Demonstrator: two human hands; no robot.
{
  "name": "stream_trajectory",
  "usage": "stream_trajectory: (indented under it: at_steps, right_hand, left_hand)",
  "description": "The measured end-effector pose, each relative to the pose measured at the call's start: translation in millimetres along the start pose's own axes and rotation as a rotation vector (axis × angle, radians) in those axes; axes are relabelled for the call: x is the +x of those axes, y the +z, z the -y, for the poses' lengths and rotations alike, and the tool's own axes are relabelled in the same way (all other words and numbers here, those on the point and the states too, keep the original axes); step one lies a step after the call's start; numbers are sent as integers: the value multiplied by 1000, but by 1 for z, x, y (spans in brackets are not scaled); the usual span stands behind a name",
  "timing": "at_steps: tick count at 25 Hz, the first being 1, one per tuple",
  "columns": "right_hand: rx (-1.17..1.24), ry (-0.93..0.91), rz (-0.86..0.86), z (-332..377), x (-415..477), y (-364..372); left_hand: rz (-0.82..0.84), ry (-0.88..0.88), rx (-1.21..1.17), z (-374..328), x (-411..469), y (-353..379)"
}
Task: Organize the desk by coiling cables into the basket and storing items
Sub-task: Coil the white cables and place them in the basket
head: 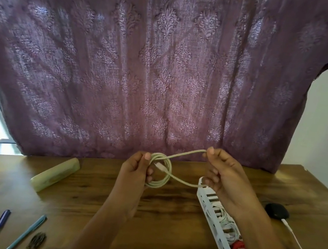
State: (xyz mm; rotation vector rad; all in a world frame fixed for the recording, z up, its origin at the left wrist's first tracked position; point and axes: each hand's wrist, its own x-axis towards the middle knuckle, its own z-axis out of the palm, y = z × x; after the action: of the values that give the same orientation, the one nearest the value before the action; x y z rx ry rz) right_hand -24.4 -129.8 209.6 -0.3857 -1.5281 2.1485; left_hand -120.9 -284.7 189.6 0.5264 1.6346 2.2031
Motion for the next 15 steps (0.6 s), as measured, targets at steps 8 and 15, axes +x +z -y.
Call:
stream_trajectory:
  at_steps: [8,15]
  right_hand:
    - [-389,-159,-108,-21,9,4]
    - [-376,-125,-56,-37,0,29]
  left_hand:
    - [-22,-117,-165,-5,1,1]
    - [-54,-109,-103,2,-2,8]
